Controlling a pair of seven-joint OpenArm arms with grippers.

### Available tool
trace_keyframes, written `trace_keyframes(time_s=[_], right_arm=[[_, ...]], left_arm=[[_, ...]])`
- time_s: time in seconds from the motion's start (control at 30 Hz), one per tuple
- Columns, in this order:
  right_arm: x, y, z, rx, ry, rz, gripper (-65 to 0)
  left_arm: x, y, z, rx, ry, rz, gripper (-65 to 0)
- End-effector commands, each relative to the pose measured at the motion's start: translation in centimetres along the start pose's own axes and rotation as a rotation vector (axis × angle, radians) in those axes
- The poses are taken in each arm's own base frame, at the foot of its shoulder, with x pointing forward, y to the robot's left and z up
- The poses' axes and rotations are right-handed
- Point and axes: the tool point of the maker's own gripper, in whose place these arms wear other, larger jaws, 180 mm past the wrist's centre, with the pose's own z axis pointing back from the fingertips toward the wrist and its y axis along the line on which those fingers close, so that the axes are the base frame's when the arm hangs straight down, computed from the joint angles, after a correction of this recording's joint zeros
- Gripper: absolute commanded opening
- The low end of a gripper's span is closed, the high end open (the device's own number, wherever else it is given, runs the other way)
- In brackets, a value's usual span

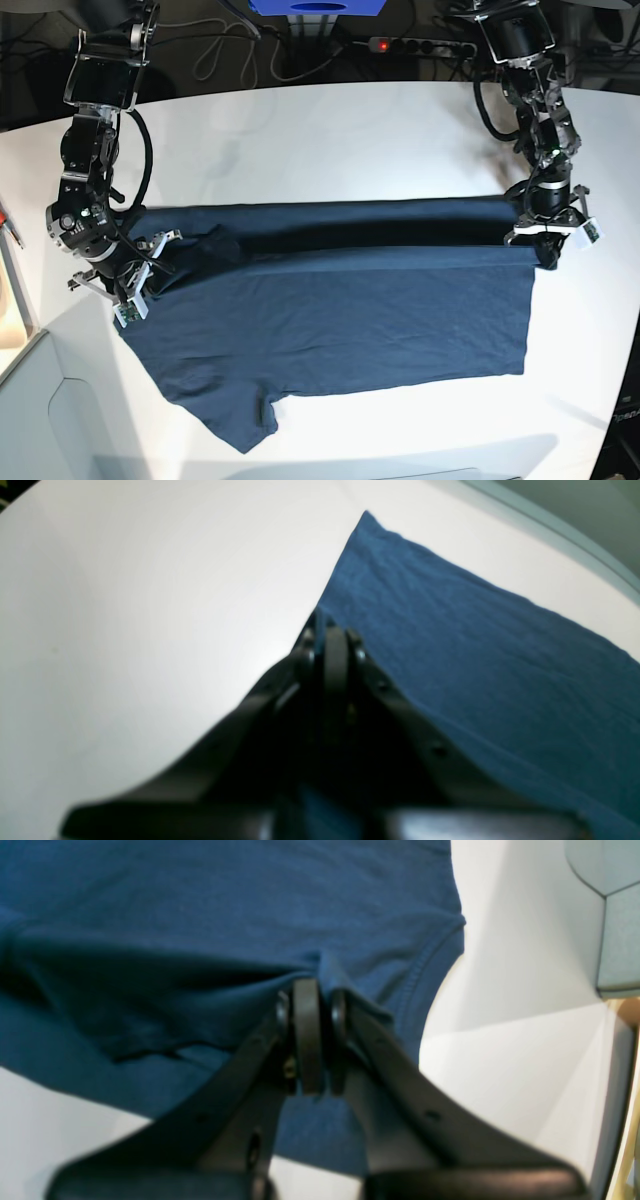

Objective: Fold the T-shirt properly
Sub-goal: 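Lift the shoulders and fold them over toward the hem, then release, then regrasp the folded edge of the shirt with both grippers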

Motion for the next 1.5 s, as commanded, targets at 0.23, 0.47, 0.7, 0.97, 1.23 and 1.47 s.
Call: trace_keyframes(time_s=[0.23,0.47,0.7,0.97,1.23,1.47], right_arm=[[3.6,-1.5,0.5,-0.031,-0.094,0.010,-64.4],[2.9,-1.9,-1.2,-0.009,-0.052,-0.028,-64.4],[3.1,-1.8,-1.5,-0.001,-0.076,-0.037,-64.4],[3.2,-0.8,-1.8,0.022,-0.069,-0.003,-50.1],[3.5,-0.5,-1.7,0.026,-0.075,0.011,-29.2],[2.1,-1.2,-1.4,0.013,-0.046,0.020,-29.2]], left_arm=[[2.3,-0.3,-1.4,-0.005,-0.066,0.014,-65.0],[1.5,-0.1,-2.3,0.008,-0.043,0.033,-65.0],[1.8,-0.7,-2.7,-0.005,-0.048,0.035,-65.0],[1.5,-3.1,-3.2,-0.081,-0.017,-0.050,-60.4],[2.1,-1.5,-2.5,-0.051,-0.034,-0.054,-47.6],[3.0,2.9,0.4,0.039,-0.065,-0.058,-47.3]])
